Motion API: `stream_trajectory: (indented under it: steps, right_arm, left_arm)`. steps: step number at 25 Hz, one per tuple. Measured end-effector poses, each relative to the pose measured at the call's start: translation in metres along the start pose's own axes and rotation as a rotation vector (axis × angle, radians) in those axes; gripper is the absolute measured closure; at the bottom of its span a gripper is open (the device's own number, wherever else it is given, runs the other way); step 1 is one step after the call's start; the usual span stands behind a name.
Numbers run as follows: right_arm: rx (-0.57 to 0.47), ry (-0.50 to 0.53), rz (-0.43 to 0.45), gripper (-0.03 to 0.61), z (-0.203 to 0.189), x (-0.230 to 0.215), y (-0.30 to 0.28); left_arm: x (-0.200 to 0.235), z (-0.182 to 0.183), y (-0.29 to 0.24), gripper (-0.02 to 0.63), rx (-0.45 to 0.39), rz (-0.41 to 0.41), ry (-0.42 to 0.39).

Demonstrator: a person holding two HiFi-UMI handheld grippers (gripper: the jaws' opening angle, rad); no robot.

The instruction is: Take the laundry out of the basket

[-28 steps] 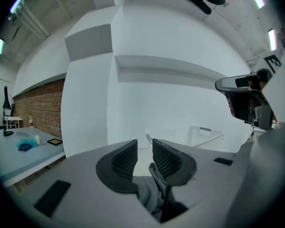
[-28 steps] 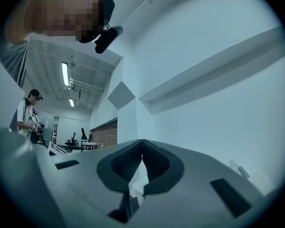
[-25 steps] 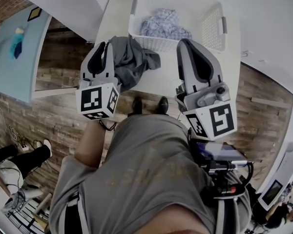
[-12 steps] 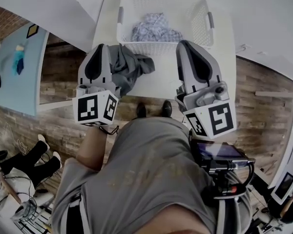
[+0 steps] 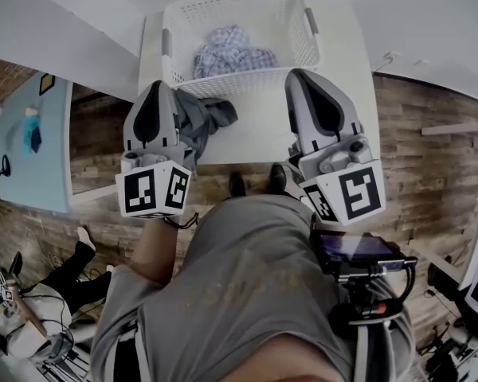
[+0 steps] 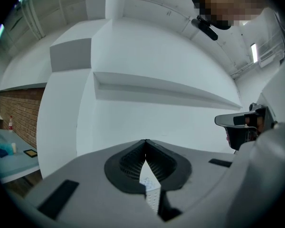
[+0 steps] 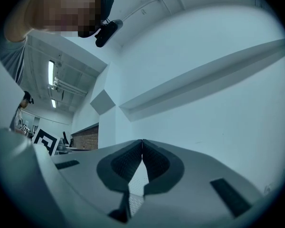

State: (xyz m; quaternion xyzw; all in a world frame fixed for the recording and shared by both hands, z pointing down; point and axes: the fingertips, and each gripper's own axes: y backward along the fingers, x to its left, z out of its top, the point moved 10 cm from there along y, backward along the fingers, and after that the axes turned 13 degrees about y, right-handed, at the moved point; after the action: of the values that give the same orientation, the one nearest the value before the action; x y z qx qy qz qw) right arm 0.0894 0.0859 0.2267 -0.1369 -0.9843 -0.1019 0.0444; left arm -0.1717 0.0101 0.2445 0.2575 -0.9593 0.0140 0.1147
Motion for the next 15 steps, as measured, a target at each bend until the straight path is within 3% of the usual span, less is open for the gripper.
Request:
stream_trajectory:
  steps: [7,15]
  right_arm:
    - [-0.001,-0.002,-0.044,0.571,-0.004,-0.038,0.017]
    - [-0.026,0.003,-0.016,0.571,-0.001,-0.085,0.014]
  left_arm:
    - [-0.032,0.002,-0.019,0.604,-0.02,-0.017,0.031]
    - [-0.069,0.004,-0.041,0.604,-0.059,-0.01,0.021]
